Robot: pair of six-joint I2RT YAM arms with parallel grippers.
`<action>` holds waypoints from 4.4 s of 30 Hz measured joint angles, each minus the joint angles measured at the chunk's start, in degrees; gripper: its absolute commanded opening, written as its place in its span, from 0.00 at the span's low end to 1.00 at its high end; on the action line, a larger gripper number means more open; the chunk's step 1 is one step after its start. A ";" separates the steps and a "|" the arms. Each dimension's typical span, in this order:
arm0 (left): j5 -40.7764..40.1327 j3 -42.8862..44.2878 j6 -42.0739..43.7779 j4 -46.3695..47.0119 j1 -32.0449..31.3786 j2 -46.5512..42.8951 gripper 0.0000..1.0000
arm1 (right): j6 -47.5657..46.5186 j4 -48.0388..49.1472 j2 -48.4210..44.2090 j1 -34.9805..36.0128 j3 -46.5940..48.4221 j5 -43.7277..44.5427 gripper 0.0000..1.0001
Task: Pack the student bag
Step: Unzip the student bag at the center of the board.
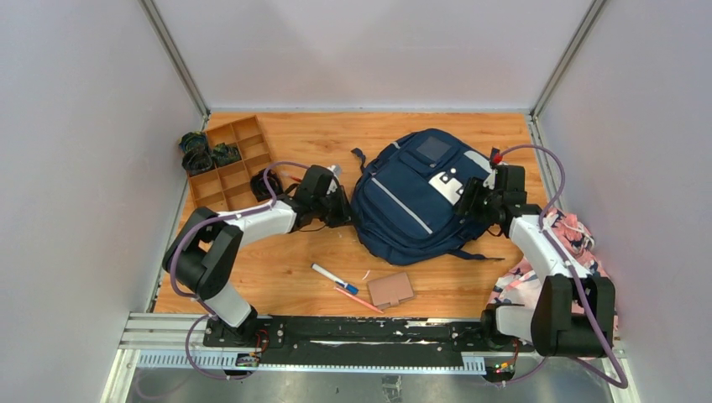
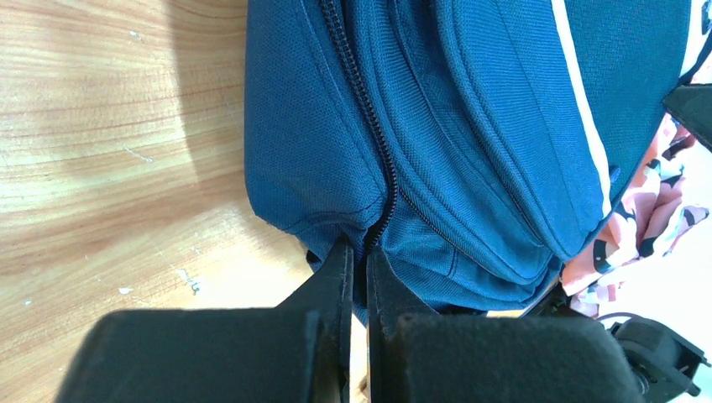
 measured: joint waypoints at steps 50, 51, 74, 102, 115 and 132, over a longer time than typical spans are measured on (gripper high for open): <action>4.02 24.20 14.03 -16.63 7.61 14.36 0.00 | 2.27 11.41 -0.72 -2.36 -8.11 -15.08 0.46; 4.07 24.15 13.99 -16.57 7.61 14.38 0.00 | 2.21 11.26 -1.09 -2.36 -8.02 -14.71 0.48; 4.44 23.54 13.62 -15.50 7.61 14.36 0.00 | -2.58 7.45 3.72 4.98 -1.95 -1.44 0.35; 5.95 22.16 11.32 -13.27 7.58 14.36 0.00 | -1.53 3.26 -4.04 9.70 -3.76 10.40 0.00; 5.62 13.90 6.51 -4.72 7.26 10.97 0.00 | 11.91 15.06 -8.66 21.09 -14.84 16.92 0.00; -2.86 11.06 9.40 -9.92 6.69 4.26 0.00 | 18.05 15.87 -6.80 42.93 -12.39 31.28 0.00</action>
